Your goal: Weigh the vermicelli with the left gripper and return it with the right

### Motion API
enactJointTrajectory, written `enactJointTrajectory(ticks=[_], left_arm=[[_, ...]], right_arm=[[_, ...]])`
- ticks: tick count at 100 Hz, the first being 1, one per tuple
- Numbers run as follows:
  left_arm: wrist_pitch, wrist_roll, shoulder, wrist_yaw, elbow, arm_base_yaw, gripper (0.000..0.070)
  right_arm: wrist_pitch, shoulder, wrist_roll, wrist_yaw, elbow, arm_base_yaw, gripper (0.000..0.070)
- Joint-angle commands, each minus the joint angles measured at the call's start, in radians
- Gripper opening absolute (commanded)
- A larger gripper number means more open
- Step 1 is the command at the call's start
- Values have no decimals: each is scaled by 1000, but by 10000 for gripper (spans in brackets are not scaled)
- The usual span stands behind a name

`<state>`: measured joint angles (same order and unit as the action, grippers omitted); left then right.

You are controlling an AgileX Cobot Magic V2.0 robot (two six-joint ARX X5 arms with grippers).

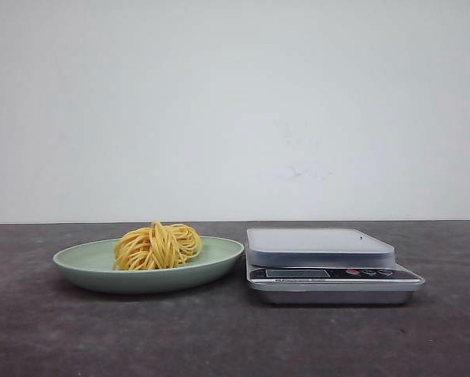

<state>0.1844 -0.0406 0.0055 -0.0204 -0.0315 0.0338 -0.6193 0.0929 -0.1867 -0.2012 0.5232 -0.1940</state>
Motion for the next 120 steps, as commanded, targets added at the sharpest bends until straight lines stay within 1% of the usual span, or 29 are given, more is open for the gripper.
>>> enactJointTrajectory(ticks=[1,7,19,27,37,55,62,66,78,86,92,104,120], left_arm=[[6,10,0,2,18,-1,15],[5,10,0,2,18,-1,15],[5,10,-2,2,18,-1,15],[3,10,0,2,18,-1,15],[3,10,-1,2,18,-1,15],[3,10,-1,2,18,-1,16],[3,10,-1,2,18,-1,15],[3,10,-1,2,18,-1,15],[4,10,-1,2,18,-1,15],[3,10,-1,2,18,-1,15],[3,10,-1,2,18,-1,15],[3,10,-1,2,18,-1,15],[3,10,-1,2,18,-1,16]], right_arm=[[19,-46,11,24,-46,84,7],[63,-95,12,39,-107,142,8],[154,-87,32,57,-201,205,7],[229,-89,50,70,-267,212,8],[318,-89,102,73,-344,211,7],[474,-89,109,75,-473,211,7],[519,-89,108,90,-510,212,7],[503,-89,113,103,-511,212,8],[480,-89,121,104,-511,211,8],[442,-89,122,106,-511,211,8],[443,-89,125,130,-511,211,7],[441,-89,170,177,-511,211,7],[458,-89,170,177,-511,210,7]])
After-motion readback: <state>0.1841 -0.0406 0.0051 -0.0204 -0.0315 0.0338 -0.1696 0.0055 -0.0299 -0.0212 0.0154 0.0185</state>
